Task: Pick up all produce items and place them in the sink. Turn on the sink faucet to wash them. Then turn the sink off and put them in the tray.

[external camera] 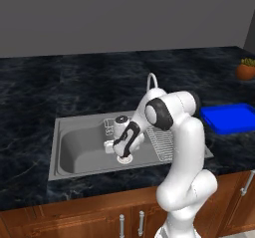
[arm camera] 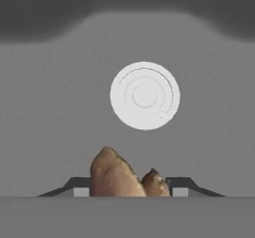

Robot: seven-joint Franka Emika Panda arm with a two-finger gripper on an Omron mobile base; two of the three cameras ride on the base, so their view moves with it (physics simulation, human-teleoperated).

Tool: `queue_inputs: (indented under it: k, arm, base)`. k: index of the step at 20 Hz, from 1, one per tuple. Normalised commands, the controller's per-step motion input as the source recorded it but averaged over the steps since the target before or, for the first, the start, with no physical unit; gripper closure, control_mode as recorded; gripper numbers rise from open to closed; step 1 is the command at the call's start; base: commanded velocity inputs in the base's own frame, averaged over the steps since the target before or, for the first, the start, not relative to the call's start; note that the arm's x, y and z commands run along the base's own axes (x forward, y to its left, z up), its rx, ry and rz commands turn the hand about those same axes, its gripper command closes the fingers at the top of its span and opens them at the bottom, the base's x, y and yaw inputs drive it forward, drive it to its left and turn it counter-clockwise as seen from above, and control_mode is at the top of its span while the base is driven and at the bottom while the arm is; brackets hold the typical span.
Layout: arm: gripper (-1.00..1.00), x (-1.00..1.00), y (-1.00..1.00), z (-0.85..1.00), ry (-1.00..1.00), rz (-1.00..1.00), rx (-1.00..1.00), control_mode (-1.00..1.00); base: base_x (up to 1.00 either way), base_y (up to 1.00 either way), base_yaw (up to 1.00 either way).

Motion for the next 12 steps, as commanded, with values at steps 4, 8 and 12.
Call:
queue_inputs:
  k: [4, 8, 12]
  arm:
    - [1.00, -0.05, 0.01, 0.70, 0.00, -0.01, -0.04, -1.00]
    - [1.00, -0.04, 0.00, 0.66, 0.00, -0.01, -0.04, -1.00]
    - [1.00, -0.13, 0.00, 0.56, 0.00, -0.01, -0.05, -1.00]
  base:
    - [0.00, 0.00, 0.00]
    - [0.00, 0.00, 0.00]
    - [0.00, 0.00, 0.00]
